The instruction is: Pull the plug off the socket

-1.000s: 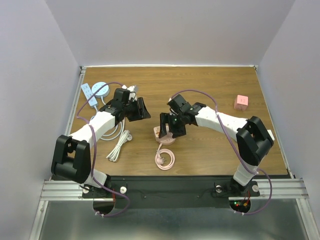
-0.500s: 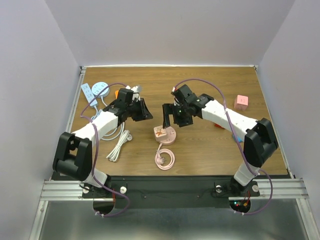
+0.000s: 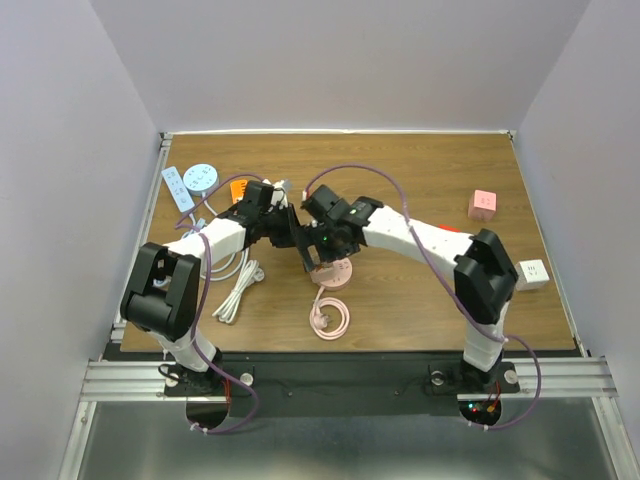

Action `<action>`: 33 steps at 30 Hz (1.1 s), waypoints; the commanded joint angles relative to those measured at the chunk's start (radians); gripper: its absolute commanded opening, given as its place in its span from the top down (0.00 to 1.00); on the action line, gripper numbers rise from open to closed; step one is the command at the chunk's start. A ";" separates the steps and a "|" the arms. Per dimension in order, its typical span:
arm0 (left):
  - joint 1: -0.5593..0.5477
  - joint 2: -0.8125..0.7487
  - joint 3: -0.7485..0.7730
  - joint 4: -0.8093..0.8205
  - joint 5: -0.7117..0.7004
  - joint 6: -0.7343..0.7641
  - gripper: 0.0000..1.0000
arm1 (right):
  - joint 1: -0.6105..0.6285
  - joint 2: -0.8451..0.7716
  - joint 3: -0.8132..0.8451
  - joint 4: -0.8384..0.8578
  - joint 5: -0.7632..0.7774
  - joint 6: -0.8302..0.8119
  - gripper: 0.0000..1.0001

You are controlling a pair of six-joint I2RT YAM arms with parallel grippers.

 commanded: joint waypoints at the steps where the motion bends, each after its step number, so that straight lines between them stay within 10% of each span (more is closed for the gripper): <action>1: -0.003 -0.002 0.035 0.032 0.027 0.005 0.80 | 0.059 0.046 0.050 -0.027 0.149 0.011 0.00; 17: -0.003 -0.007 -0.017 0.083 0.030 -0.012 0.80 | 0.079 0.167 0.127 -0.023 0.239 0.002 0.16; 24: -0.035 0.035 -0.001 0.141 0.177 0.011 0.86 | 0.077 0.115 0.095 -0.023 0.199 -0.082 1.00; 33: -0.074 0.139 -0.010 0.284 0.323 -0.044 0.98 | 0.077 0.025 -0.028 0.019 0.185 -0.395 1.00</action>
